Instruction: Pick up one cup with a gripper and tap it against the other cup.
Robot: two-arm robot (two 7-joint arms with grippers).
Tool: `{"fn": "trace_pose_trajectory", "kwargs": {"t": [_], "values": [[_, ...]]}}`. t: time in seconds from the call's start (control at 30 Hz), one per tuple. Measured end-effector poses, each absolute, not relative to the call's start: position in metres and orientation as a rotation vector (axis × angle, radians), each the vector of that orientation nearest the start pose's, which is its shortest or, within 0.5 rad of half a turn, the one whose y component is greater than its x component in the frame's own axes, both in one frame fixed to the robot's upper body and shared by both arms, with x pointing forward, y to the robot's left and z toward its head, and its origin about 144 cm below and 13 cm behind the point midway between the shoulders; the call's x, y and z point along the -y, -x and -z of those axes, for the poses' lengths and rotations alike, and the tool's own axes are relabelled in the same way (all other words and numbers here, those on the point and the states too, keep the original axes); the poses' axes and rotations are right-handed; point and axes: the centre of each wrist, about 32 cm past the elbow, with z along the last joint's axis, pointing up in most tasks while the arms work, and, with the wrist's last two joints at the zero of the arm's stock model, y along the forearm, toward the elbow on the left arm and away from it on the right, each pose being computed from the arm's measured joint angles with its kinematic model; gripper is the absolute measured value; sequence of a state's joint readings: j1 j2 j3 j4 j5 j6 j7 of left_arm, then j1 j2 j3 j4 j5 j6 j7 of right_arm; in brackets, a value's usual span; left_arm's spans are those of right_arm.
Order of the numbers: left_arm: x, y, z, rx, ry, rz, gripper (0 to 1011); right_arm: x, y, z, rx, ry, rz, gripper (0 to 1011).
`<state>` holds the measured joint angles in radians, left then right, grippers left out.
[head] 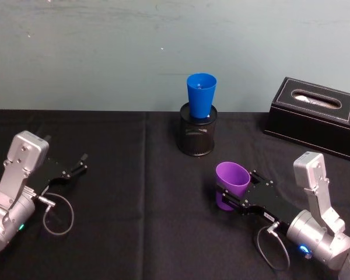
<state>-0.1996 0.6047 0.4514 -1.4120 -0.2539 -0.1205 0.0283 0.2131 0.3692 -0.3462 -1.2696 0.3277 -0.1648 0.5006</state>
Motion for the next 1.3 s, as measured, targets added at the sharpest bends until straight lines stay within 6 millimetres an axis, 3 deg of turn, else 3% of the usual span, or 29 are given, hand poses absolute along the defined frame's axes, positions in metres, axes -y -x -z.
{"fn": "trace_pose_trajectory", "kwargs": {"t": [1.3], "values": [[-0.3097,-0.4886,-1.1398,0.285,-0.305,-1.248,1011,0.2705,-0.5029,-1.1091,0.032,0.098,0.852,729]]}}
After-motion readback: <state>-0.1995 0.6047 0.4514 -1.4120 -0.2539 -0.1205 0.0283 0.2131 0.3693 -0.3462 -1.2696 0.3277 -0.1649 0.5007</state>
